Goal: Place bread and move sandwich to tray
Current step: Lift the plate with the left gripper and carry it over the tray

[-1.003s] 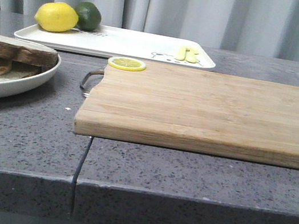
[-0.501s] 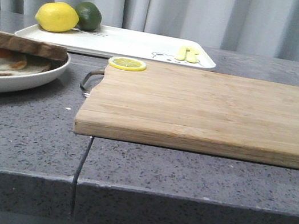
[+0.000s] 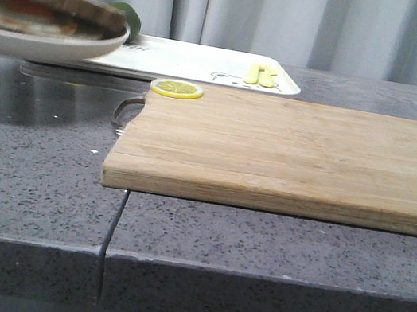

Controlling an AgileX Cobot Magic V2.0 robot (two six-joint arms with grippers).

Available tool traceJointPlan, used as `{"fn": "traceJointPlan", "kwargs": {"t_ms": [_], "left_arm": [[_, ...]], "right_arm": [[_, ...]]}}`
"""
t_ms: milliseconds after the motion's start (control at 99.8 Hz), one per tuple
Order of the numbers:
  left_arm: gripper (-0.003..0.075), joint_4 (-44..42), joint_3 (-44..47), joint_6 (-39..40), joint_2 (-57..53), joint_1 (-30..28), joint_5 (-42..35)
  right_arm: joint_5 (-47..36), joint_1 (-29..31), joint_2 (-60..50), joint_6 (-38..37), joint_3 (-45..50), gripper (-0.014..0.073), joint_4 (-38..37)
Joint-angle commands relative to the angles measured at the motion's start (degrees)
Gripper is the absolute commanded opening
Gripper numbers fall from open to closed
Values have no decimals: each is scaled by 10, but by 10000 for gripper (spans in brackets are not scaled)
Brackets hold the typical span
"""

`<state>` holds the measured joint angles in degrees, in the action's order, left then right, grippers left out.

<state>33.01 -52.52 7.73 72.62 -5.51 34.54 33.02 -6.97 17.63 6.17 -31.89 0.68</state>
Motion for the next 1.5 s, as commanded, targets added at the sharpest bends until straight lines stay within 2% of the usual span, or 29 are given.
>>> {"fn": "traceJointPlan", "kwargs": {"t_ms": [0, 201, 401, 802, 1073, 1494], "left_arm": [[-19, 72, -40, -23, -10, -1, -30], [-19, 137, -99, -74, 44, -1, -13], [-19, 144, -193, -82, 128, 2, 33], [-19, 144, -397, -83, 299, 54, 83], [-19, 145, -532, -83, 406, 63, 129], [-19, 167, -631, -83, 498, 63, 147]], "right_arm": [[-48, 4, 5, 0, -14, 424, -7], [-48, 4, 5, 0, -14, 424, -7], [-48, 4, 5, 0, -14, 424, -7], [-48, 4, 5, 0, -14, 424, -7], [-48, 4, 5, 0, -14, 424, -7], [-48, 4, 5, 0, -14, 424, -7]]}}
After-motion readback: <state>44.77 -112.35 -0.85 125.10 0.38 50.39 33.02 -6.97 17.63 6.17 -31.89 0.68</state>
